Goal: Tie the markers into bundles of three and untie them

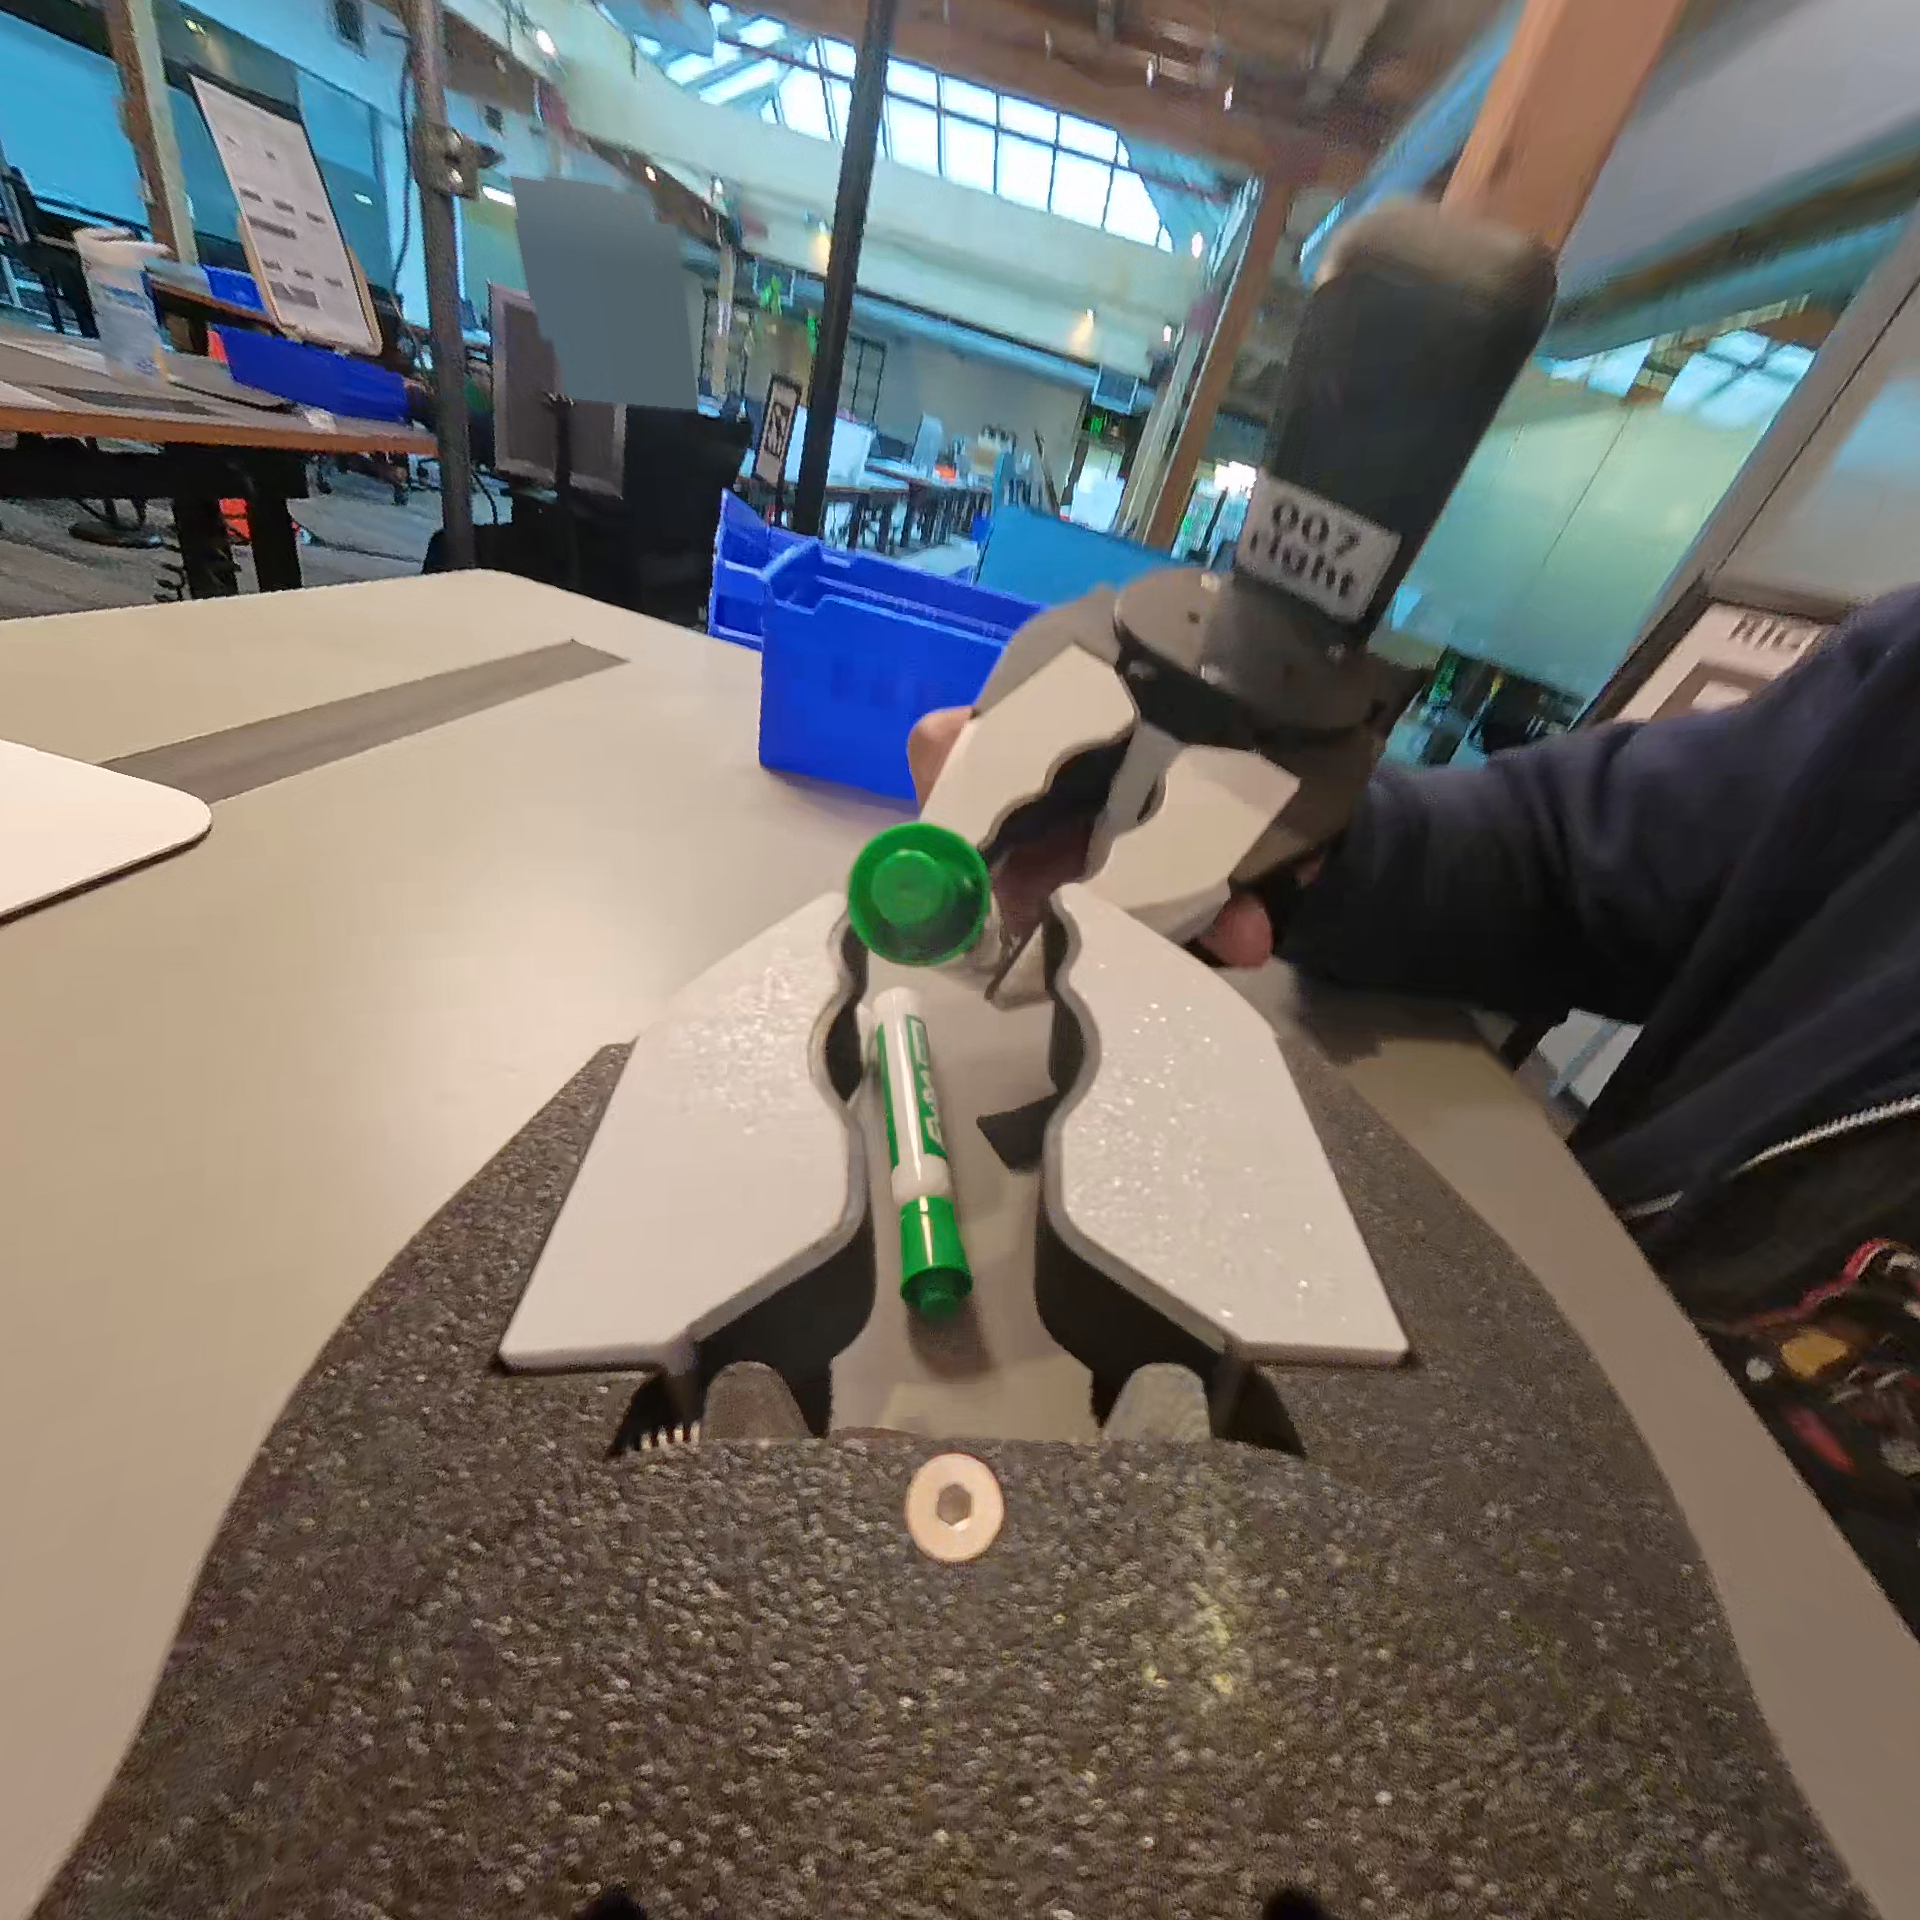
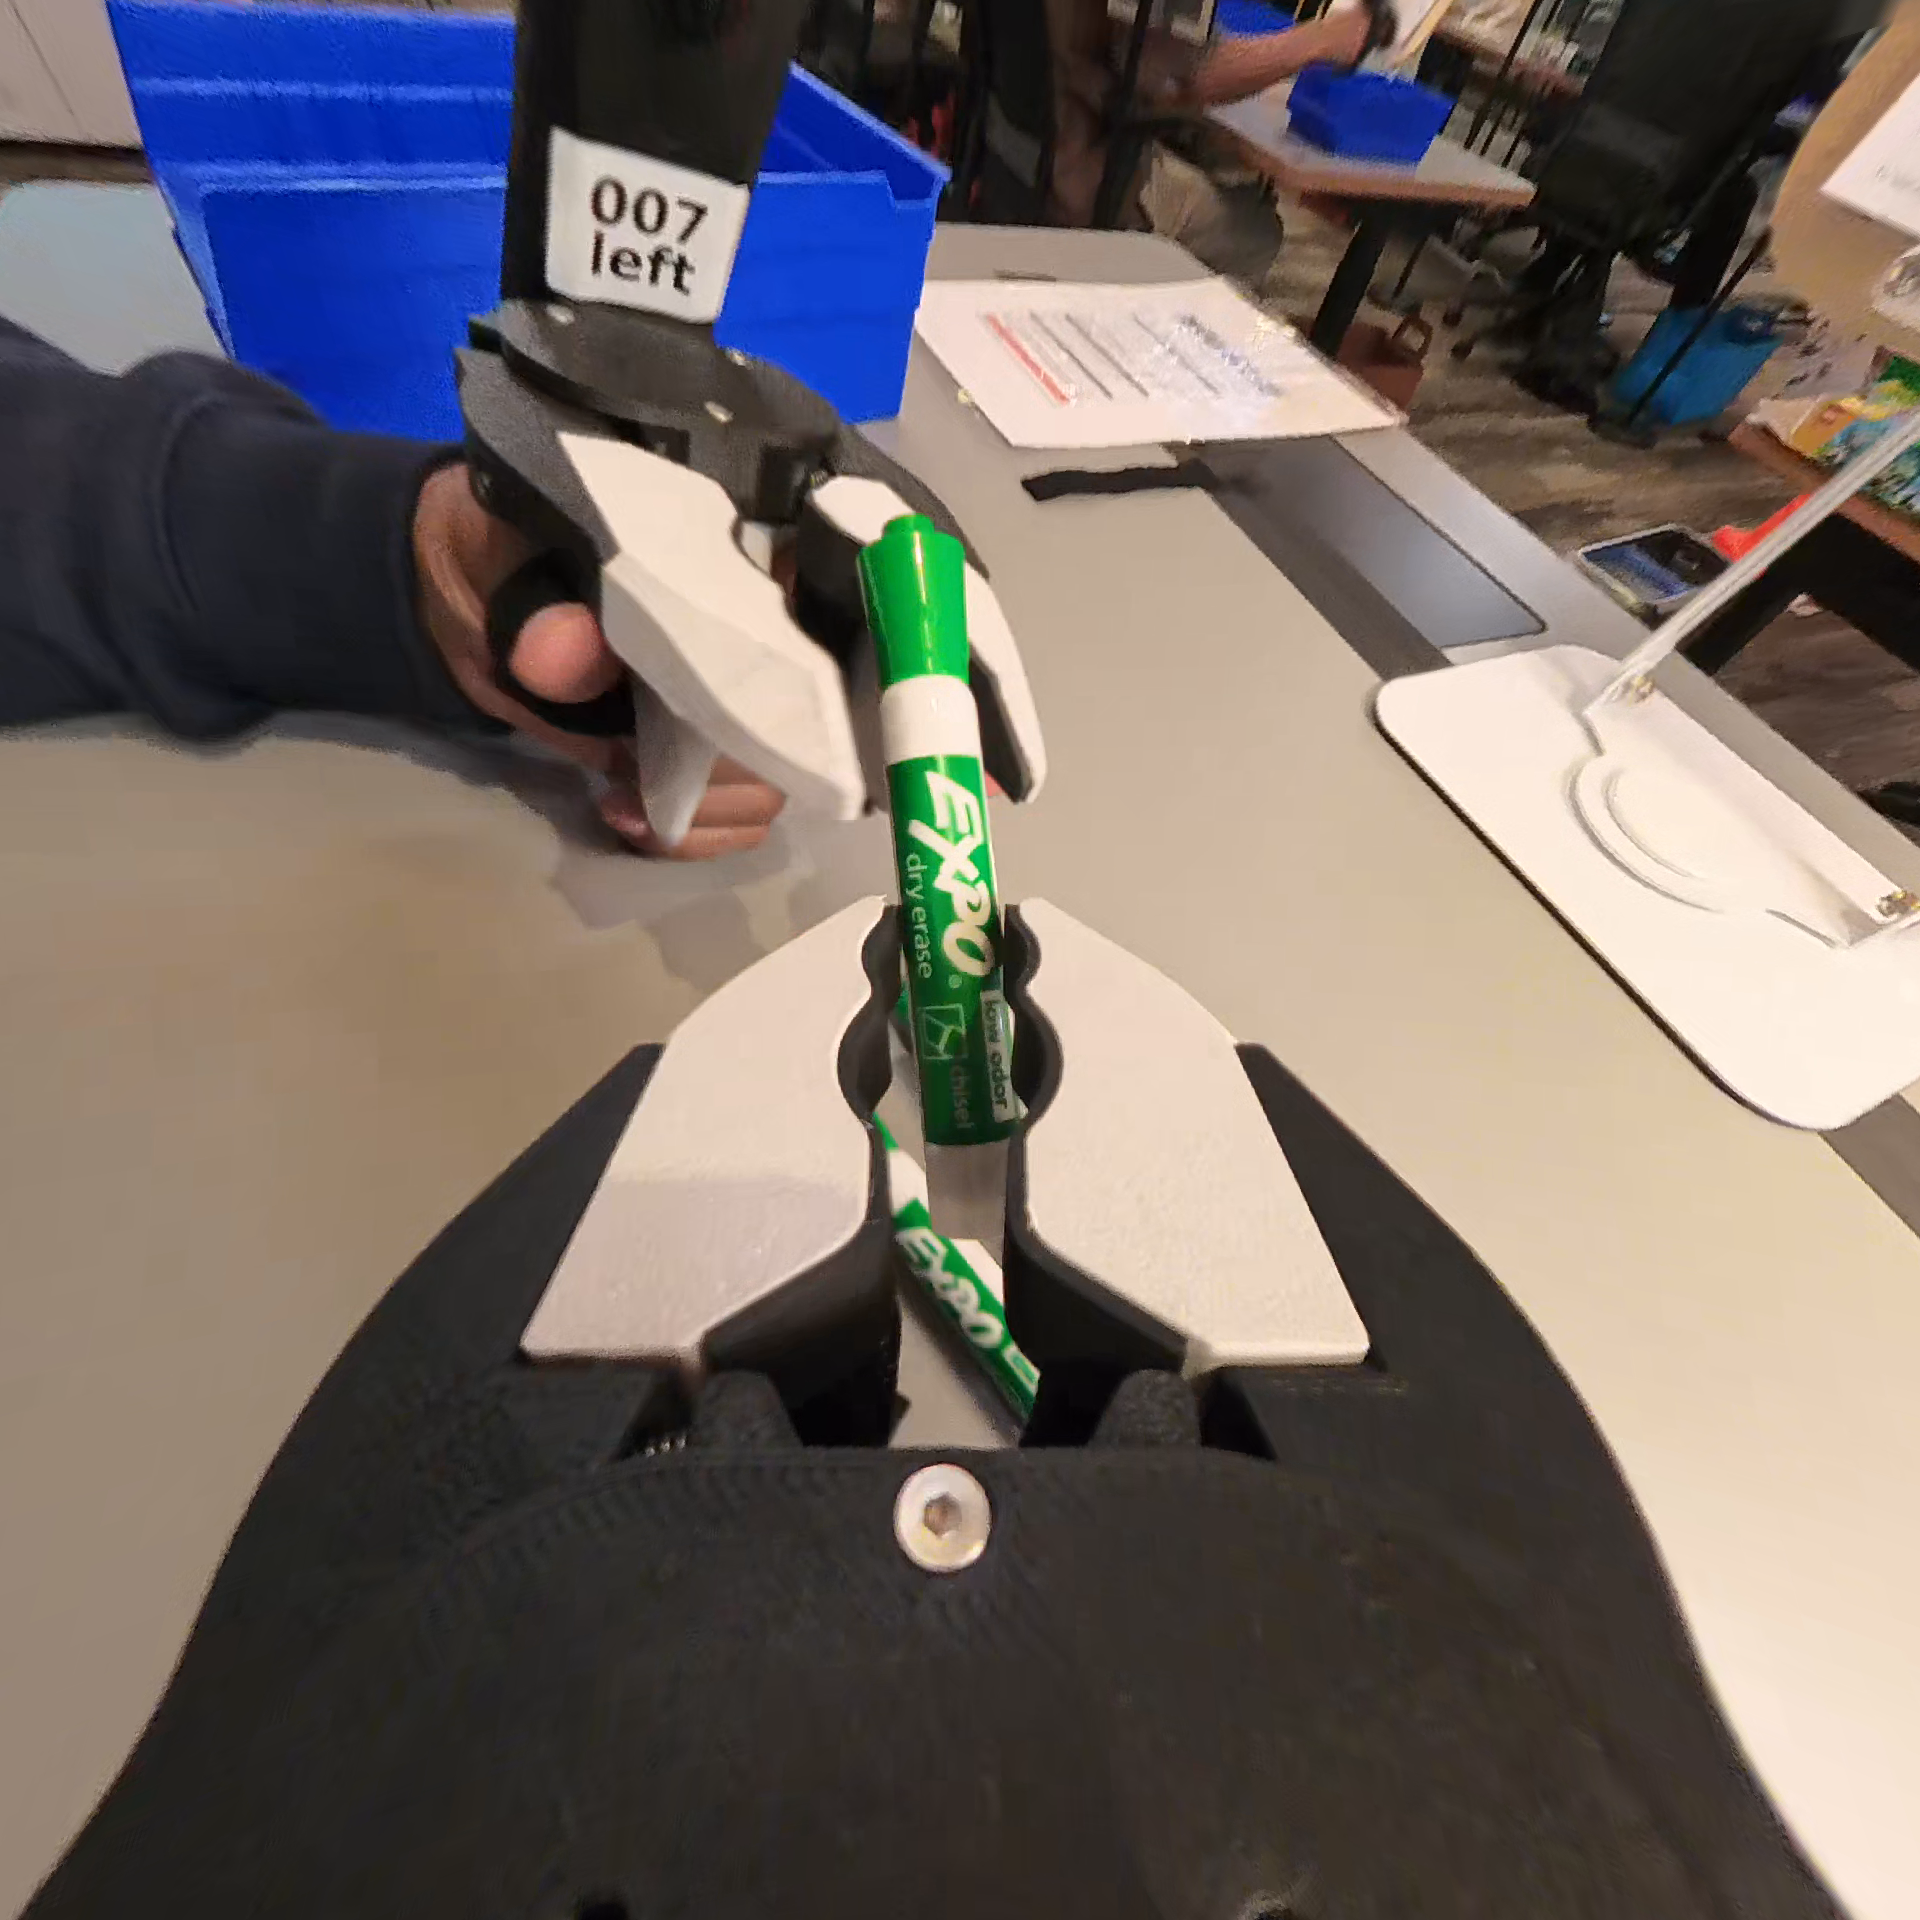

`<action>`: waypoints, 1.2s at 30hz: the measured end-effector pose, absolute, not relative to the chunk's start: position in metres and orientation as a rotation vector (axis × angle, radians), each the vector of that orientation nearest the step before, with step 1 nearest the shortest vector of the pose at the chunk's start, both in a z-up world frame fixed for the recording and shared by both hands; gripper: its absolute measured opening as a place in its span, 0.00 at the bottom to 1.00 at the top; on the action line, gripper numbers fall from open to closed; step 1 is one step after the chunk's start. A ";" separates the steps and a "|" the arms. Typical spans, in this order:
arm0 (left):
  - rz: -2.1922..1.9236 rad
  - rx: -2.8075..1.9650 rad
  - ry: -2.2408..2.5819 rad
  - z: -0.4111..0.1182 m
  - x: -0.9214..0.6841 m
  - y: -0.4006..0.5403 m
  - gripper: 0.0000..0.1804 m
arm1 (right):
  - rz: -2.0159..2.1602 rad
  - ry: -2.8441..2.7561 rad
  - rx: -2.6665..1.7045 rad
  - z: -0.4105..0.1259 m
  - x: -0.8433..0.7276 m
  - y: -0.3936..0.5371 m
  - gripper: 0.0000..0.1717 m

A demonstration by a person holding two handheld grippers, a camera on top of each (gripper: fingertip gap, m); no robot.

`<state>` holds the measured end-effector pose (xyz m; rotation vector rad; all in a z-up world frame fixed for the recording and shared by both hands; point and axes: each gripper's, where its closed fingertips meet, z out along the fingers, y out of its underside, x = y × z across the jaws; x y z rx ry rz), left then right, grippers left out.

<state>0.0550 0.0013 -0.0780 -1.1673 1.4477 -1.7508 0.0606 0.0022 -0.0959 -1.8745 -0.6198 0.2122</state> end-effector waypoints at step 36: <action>-1.430 -1.045 1.880 -0.114 0.024 0.003 0.11 | -0.073 -0.912 -1.969 -0.170 0.088 -0.024 0.27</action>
